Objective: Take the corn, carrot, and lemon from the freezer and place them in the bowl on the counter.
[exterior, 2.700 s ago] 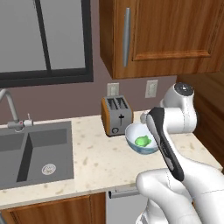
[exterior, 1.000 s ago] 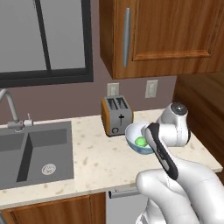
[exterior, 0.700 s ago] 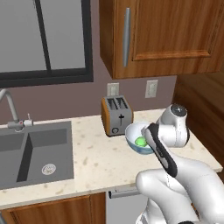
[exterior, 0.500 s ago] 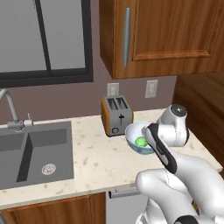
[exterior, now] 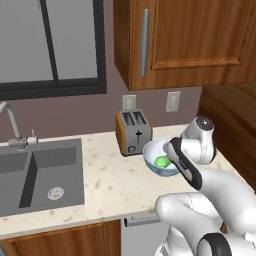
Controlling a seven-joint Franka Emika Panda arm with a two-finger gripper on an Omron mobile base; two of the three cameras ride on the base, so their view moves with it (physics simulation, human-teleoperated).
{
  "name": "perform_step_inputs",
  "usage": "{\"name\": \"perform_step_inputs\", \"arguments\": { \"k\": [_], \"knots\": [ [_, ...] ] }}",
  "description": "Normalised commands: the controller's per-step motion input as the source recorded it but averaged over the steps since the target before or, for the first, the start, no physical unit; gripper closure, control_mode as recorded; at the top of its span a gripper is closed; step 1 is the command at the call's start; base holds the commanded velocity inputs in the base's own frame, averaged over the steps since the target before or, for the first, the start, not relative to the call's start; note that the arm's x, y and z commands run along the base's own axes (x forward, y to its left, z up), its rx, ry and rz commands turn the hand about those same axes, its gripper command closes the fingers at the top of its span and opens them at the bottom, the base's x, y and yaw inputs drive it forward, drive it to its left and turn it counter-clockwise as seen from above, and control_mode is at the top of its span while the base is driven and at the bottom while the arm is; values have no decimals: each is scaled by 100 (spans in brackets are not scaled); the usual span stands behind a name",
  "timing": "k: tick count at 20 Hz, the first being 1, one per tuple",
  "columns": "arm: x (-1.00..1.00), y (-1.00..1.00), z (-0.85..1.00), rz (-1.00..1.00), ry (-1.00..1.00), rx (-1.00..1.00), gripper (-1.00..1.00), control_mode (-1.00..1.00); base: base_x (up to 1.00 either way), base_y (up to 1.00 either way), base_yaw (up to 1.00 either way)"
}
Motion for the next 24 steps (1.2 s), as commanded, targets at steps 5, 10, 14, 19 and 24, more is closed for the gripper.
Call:
{"name": "perform_step_inputs", "arguments": {
  "k": [5,10,14,19,24],
  "knots": [
    [-59,0,8,0,0,0,-100,-100,0,0,0],
    [-88,0,24,0,0,0,-100,-100,0,0,0],
    [-70,14,38,0,0,0,-100,-100,0,0,0],
    [-44,21,44,0,0,0,-100,-100,0,0,0],
    [-24,17,57,0,0,0,-100,-100,0,0,0]
  ]
}}
